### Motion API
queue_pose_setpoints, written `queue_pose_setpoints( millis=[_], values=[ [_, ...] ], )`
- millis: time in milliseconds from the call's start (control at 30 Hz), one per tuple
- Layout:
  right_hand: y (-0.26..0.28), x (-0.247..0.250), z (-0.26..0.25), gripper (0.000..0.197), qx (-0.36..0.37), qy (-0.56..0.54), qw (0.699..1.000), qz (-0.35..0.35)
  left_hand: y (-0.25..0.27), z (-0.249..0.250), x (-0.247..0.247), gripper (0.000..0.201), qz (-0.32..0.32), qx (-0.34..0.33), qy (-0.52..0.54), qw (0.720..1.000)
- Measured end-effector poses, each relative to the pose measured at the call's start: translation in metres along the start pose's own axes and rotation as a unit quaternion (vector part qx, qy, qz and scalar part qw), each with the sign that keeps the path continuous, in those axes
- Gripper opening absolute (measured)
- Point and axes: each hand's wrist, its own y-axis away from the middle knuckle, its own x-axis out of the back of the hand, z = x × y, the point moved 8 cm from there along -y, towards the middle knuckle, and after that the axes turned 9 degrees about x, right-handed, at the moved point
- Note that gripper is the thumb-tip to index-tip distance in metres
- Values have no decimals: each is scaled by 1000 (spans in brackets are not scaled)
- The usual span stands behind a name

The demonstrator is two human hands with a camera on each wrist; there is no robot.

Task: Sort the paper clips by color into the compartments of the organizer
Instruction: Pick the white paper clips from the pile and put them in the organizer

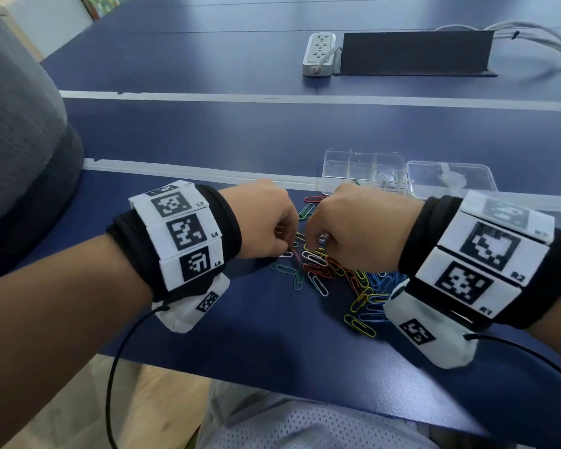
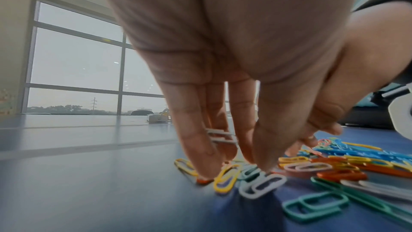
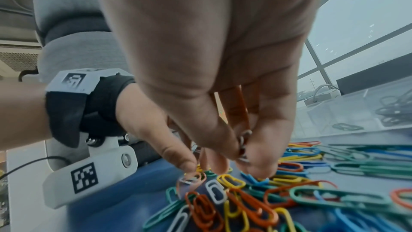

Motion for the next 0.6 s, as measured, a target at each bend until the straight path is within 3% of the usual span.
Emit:
queue_pose_setpoints(
  millis=[233,367,467,600],
  values=[
    [-6,-3,-1,19,-15,31,999,-13,1,-1,1,17,-11,-4,-24,1000],
    [-13,-5,0,26,-27,37,999,-27,-1,-1,-3,21,-24,-3,-54,998],
    [-13,-2,0,19,-33,56,998,-26,1,0,-3,20,-24,-5,-60,998],
    [-11,0,-1,42,-40,64,997,-24,4,1,-1,14,-12,-8,-58,998]
  ],
)
